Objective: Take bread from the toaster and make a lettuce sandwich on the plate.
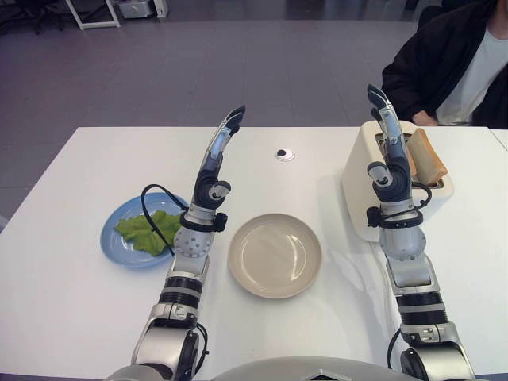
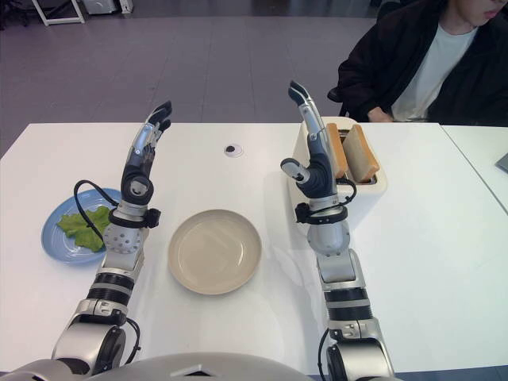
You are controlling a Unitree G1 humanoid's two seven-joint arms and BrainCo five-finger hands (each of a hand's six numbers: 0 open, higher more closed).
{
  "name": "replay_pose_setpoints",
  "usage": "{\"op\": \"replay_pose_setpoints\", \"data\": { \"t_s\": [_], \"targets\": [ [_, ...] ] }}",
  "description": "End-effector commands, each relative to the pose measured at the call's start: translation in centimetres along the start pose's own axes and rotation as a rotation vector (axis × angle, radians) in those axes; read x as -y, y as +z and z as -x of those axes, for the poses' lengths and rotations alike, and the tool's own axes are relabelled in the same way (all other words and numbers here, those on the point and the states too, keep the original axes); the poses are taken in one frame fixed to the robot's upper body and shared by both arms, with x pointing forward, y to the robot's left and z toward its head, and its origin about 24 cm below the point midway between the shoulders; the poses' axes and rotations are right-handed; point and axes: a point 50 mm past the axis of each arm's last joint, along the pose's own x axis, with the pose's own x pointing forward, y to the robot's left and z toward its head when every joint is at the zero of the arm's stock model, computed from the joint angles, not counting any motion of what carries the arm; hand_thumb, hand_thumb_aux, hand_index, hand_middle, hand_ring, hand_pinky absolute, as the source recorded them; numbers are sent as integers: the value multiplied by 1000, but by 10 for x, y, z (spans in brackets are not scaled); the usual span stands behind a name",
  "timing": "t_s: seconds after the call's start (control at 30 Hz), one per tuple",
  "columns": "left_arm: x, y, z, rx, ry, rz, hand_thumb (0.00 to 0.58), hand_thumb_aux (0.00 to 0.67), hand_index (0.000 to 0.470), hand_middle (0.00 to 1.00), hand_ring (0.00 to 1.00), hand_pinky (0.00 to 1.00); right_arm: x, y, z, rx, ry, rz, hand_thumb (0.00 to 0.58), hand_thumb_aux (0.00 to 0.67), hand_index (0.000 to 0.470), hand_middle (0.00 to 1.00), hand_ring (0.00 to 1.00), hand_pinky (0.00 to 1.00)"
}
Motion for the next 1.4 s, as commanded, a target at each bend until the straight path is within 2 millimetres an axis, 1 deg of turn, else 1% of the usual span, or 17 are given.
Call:
{"op": "replay_pose_setpoints", "data": {
  "t_s": [0.03, 0.23, 0.3, 0.4, 0.47, 0.57, 0.63, 0.73, 0.77, 0.83, 1.0, 1.1, 1.23, 1.27, 1.3, 1.33, 1.4],
  "targets": [
    [-3, 0, -3, 0, 4, -1, 0, 0, 0, 0, 0, 0, 2, -2, 2, -15, -9, -9, 0, 0, 0, 0, 0, 0],
    [-3, 0, -3, -2, 3, -1, 0, 0, 0, 0, 0, 0, 4, -2, 2, -16, -13, -3, 0, 0, 0, 0, 0, 0],
    [-4, 0, -3, -2, 5, -3, 0, 0, 0, 0, 0, 0, 8, 2, 1, -2, -21, 23, 0, 0, 0, 0, 0, 0],
    [-6, 1, -3, 1, 8, -8, 0, 0, 0, 0, 0, 0, 35, 11, -4, 26, -116, 130, 0, 0, 0, 0, 0, 0],
    [-7, 1, -3, 1, 11, -11, 0, 0, 0, 0, 0, 0, 56, 11, -7, 8, -183, 221, 0, 0, 0, 0, 0, 0],
    [-6, 1, -3, 2, 10, -13, 0, 0, 0, 0, 0, 0, 88, 6, -4, -59, -238, 401, 0, 0, 0, 0, 0, 0],
    [-8, 1, -3, 2, 11, -17, 0, 0, 0, 0, 0, 0, 106, -3, -1, -131, -244, 524, 0, 0, 0, 0, 0, 0],
    [-10, 0, -3, -2, 14, -25, 0, 0, 0, 0, 0, 0, 127, -27, 4, -281, -207, 693, 0, 0, 0, 0, 0, 0],
    [-11, 0, -3, -3, 15, -28, 0, 0, 0, 0, 0, 0, 129, -38, 7, -336, -164, 742, 0, 0, 0, 0, 0, 0],
    [-13, 0, -4, -3, 15, -31, 0, 0, 0, 0, 0, 0, 128, -51, 13, -414, -93, 773, 0, 0, 0, 0, 0, 0],
    [-16, 0, -3, -2, 19, -41, 0, 0, 0, 0, 0, 0, 115, -80, 34, -576, 139, 755, 0, 0, 0, 0, 0, 0],
    [-17, 0, -2, -3, 21, -45, 0, 0, 0, 0, 0, 0, 111, -88, 42, -623, 213, 736, 0, 0, 0, 0, 0, 0],
    [-17, 0, -1, -3, 22, -47, 0, 0, 0, 0, 0, 0, 111, -90, 45, -636, 245, 735, 0, 0, 0, 0, 0, 0],
    [-17, 0, -1, -3, 23, -47, 0, 0, 0, 0, 0, 0, 112, -90, 46, -641, 249, 736, 79, 47, 33, 0, 0, 0],
    [-17, 0, -1, -3, 22, -47, 0, 0, 0, 0, 0, 0, 114, -91, 47, -647, 249, 737, 132, 81, 57, 0, 0, 0],
    [-17, 0, -1, -3, 22, -47, 0, 0, 0, 0, 0, 0, 115, -91, 48, -651, 248, 737, 201, 129, 90, 0, 0, 0],
    [-17, 0, -1, -3, 23, -48, 0, 0, 0, 0, 0, 0, 117, -92, 50, -659, 245, 731, 278, 187, 131, 0, 0, 0]
  ]
}}
